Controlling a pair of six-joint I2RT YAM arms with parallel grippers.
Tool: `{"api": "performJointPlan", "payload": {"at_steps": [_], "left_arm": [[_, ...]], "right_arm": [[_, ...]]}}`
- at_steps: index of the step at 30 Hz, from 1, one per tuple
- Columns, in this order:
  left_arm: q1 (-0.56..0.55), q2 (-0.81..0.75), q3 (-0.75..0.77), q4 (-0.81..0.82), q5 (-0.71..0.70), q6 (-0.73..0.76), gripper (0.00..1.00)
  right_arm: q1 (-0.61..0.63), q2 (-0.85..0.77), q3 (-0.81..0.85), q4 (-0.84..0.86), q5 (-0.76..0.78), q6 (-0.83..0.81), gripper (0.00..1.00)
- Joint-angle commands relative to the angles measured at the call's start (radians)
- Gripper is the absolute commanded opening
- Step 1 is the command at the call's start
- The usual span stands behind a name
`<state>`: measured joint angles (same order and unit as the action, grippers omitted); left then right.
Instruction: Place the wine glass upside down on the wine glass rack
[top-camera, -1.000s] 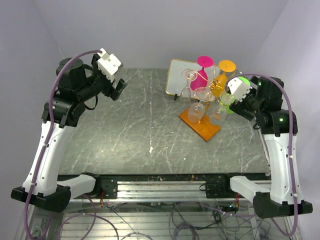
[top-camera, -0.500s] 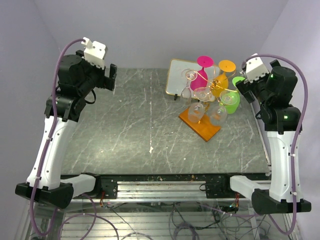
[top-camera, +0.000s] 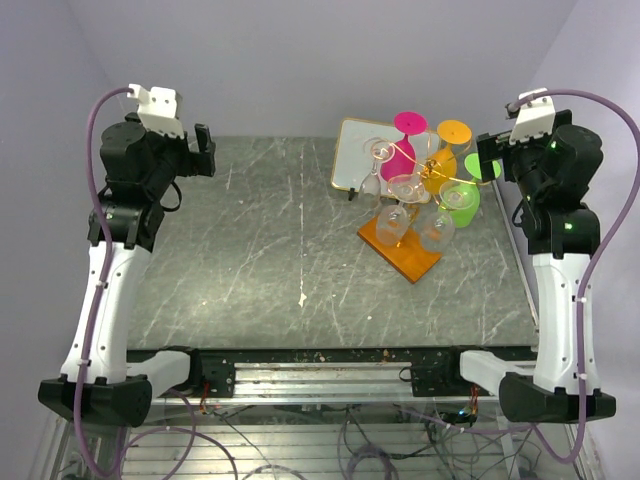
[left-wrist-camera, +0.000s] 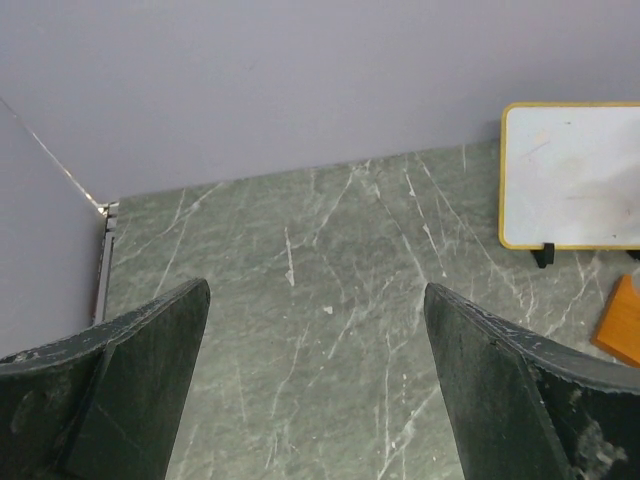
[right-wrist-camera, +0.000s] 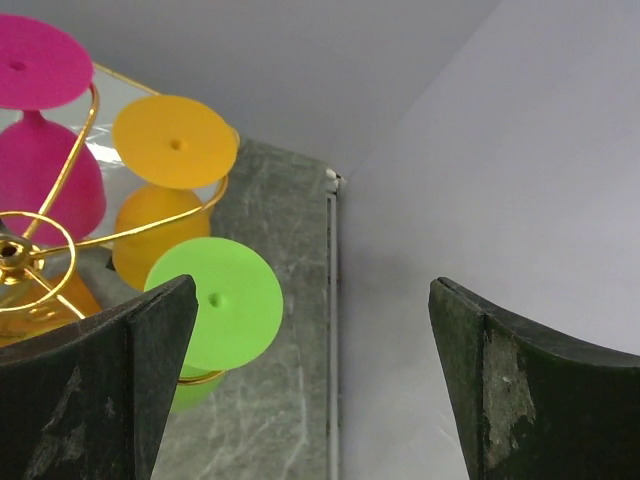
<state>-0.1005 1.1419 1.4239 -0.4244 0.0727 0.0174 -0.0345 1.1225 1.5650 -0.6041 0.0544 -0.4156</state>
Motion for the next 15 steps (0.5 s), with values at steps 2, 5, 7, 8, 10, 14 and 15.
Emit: {"api": "performJointPlan", "payload": {"at_steps": [2,5,7,8,10,14,15], "left_arm": [[0.025,-0.046,-0.035,0.116,0.071,-0.007,0.99],[0.038,-0.052,-0.043,0.124,0.096,0.007,1.00],[0.045,-0.056,-0.050,0.130,0.094,0.002,0.99],[0.048,-0.061,-0.057,0.133,0.093,-0.003,1.00],[0.051,-0.067,-0.068,0.141,0.105,-0.007,1.00],[0.054,-0.070,-0.081,0.133,0.130,0.014,1.00],[0.054,-0.071,-0.083,0.128,0.127,0.015,1.00]], "right_arm": [[-0.022,-0.025,-0.007,0.055,-0.084,0.050,1.00],[-0.027,-0.030,-0.024,0.068,-0.093,0.069,1.00],[-0.033,-0.035,-0.039,0.084,-0.099,0.093,1.00],[-0.038,-0.037,-0.048,0.097,-0.095,0.110,1.00],[-0.051,-0.043,-0.070,0.127,-0.084,0.160,1.00],[-0.074,-0.055,-0.092,0.136,-0.101,0.199,1.00],[-0.081,-0.060,-0.092,0.129,-0.110,0.202,1.00]]}}
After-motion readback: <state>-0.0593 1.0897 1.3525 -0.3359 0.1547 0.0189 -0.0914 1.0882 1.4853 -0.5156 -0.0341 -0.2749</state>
